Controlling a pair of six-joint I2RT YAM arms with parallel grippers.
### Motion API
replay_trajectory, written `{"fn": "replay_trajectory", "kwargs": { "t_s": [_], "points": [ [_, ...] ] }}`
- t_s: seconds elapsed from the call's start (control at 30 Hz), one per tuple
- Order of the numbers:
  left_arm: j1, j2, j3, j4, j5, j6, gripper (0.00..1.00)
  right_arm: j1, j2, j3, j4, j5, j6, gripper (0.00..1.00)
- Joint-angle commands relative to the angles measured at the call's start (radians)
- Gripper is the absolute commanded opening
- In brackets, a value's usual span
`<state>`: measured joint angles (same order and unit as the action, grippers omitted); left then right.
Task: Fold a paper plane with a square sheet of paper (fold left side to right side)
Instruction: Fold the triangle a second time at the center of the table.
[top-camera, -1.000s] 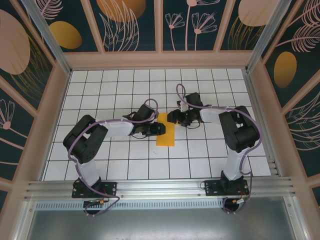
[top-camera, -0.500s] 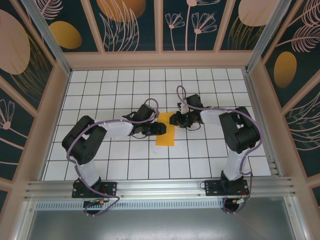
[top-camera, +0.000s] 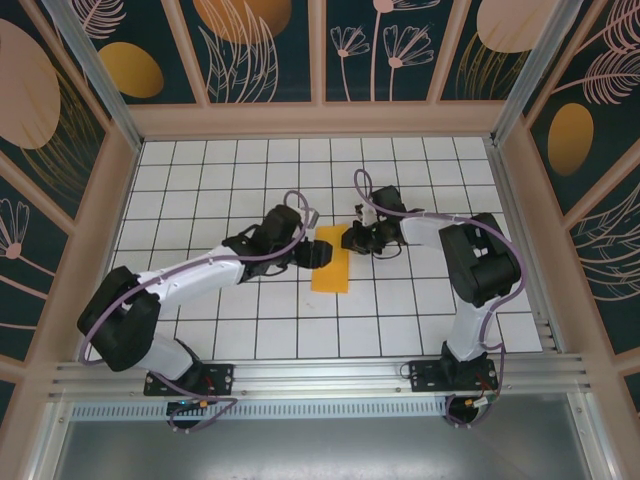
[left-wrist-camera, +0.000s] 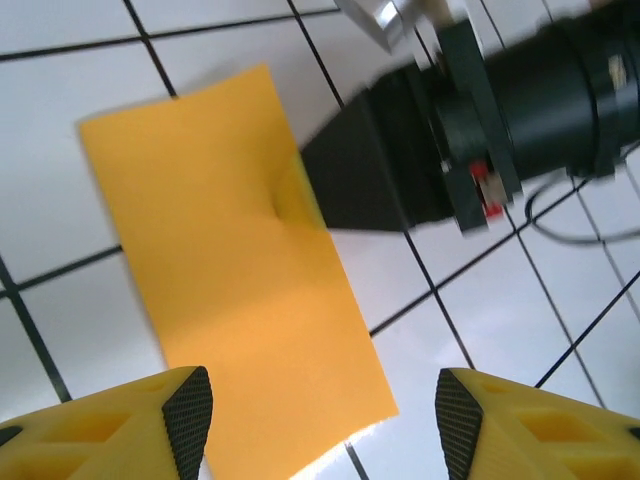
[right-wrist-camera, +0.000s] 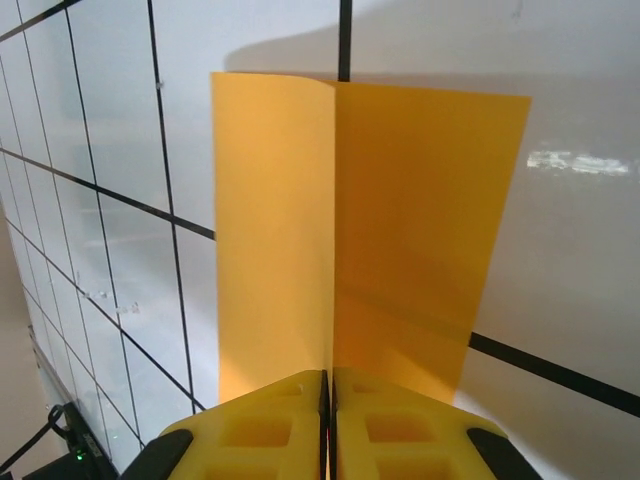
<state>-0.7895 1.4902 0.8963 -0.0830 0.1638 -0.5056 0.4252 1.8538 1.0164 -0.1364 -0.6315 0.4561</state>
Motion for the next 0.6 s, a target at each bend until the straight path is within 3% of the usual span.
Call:
{"fn": "replay_trajectory", "kwargs": {
  "t_s": [0.0, 0.23, 0.57],
  "points": [
    [-0.074, 0.006, 0.013, -0.097, -0.103, 0.052, 0.64, 0.003, -0.028, 0.054, -0.083, -0.026, 0.028, 0.12],
    [-0.181, 0.085, 0.070, -0.119, -0.179, 0.026, 0.64, 0.000, -0.012, 0.083, -0.129, -0.041, 0.033, 0.12],
    [-0.264, 0.265, 0.226, -0.223, -0.285, 0.026, 0.66, -0.001, 0.001, 0.085, -0.132, -0.050, 0.033, 0.12]
  ]
}}
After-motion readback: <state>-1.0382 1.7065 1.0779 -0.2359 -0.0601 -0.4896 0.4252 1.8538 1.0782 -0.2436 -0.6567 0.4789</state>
